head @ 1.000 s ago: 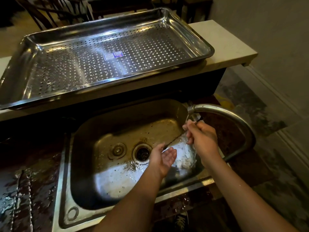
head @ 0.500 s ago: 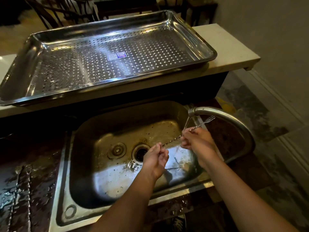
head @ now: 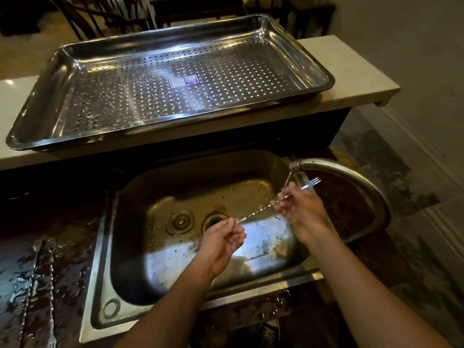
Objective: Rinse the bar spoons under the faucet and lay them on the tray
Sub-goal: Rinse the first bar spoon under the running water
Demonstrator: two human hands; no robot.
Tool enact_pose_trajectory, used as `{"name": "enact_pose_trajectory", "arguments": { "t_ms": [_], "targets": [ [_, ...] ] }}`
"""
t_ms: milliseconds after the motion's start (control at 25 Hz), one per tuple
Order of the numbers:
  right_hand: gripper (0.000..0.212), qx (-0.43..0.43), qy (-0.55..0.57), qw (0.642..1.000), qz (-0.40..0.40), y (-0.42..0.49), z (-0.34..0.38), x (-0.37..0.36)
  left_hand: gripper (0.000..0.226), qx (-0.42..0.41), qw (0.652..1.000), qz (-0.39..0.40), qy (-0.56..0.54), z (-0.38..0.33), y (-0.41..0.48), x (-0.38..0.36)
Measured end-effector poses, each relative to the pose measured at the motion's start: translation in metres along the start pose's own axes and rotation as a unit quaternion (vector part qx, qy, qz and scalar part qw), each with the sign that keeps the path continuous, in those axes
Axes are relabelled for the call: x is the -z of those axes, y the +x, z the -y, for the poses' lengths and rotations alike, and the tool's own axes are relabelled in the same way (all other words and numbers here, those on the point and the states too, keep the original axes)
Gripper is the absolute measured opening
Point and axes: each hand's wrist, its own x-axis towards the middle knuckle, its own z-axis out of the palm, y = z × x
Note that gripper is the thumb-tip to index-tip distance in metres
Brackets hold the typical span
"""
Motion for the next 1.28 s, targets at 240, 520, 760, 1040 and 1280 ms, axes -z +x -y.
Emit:
{"name": "enact_pose_trajectory", "arguments": {
  "t_ms": [240, 520, 760, 1040, 1280],
  "targets": [
    [0.004, 0.020, -0.245, 0.969, 0.034, -0.007, -0.001, 0.009, 0.014, -0.036, 0.994, -0.102, -0.035, -0.019, 0.007, 0.038],
    [0.013, 0.050, -0.625, 0.714, 0.311, -0.018, -0.035, 0.010, 0.036, -0.080, 0.973, -0.205, -0.064, -0.036, 0.010, 0.041],
    [0.018, 0.022, -0.518, 0.817, 0.252, -0.025, -0.080, -0.014, 0.014, -0.069, 0.970, -0.227, 0.059, -0.037, -0.025, 0.073],
    [0.023, -0.102, -0.468, 0.850, 0.220, -0.030, -0.172, -0.101, 0.023, -0.193, 0.589, -0.228, 0.751, -0.031, -0.076, 0.167],
    [0.026, -0.145, -0.449, 0.860, 0.193, -0.031, -0.244, -0.161, 0.021, -0.217, 0.537, -0.173, 0.796, -0.037, -0.105, 0.207]
  ]
}}
